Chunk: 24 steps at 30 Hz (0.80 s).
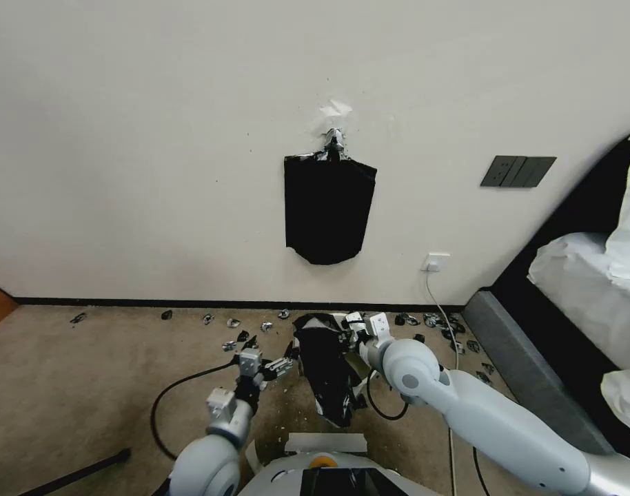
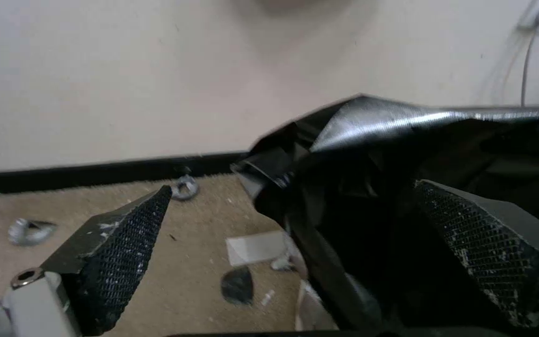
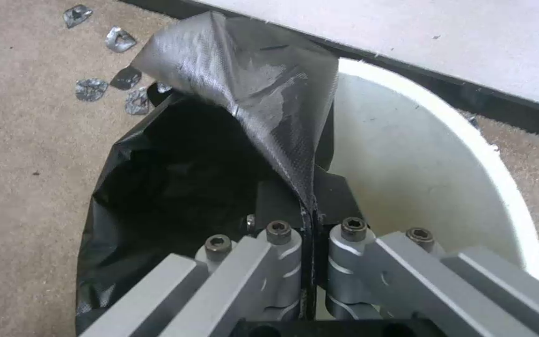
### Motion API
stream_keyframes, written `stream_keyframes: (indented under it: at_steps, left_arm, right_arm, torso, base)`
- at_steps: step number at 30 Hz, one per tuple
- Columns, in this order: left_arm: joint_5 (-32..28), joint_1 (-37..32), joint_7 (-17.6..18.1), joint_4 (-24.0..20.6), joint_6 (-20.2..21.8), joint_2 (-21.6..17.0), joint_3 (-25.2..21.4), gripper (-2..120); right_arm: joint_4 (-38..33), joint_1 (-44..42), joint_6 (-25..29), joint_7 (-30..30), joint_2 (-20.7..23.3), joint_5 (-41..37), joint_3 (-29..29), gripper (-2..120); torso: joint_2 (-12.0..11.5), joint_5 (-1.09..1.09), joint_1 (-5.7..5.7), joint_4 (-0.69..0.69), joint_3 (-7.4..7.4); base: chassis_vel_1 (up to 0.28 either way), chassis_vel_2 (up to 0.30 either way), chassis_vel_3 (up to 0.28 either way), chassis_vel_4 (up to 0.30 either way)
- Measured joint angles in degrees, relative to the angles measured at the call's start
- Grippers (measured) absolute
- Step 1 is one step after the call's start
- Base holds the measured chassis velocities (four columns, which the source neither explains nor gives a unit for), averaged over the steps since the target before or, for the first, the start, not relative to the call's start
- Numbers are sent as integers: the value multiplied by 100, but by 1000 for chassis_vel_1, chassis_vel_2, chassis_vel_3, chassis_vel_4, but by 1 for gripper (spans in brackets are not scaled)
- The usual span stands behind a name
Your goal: Place a trash bag onto the trash bin.
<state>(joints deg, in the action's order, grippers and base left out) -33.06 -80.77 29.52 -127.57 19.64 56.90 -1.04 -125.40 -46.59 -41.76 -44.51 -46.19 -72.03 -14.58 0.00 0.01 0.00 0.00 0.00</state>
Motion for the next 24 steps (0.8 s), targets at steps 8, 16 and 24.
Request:
stream_keyframes:
  at_steps: [8, 16, 24]
  left_arm:
    - [-1097, 1234, 1232, 504, 701, 219, 860, 100]
    - [-2115, 1911, 2339, 1124, 1068, 769, 1329, 100]
    - [-2788, 2358, 3066, 1606, 1152, 1137, 1445, 81]
  right_arm:
    - [1, 4, 43, 54, 62, 39, 20, 0]
    - [24, -69, 63, 75, 63, 39, 113, 0]
    - [36, -178, 65, 93, 56, 59, 151, 0]
  torso:
    - [0, -1, 0, 0, 0]
    - [0, 0, 0, -1, 0]
    - [0, 0, 0, 0, 0]
  base:
    - [0, 0, 0, 0]
    - [0, 0, 0, 0]
    - [0, 0, 0, 0]
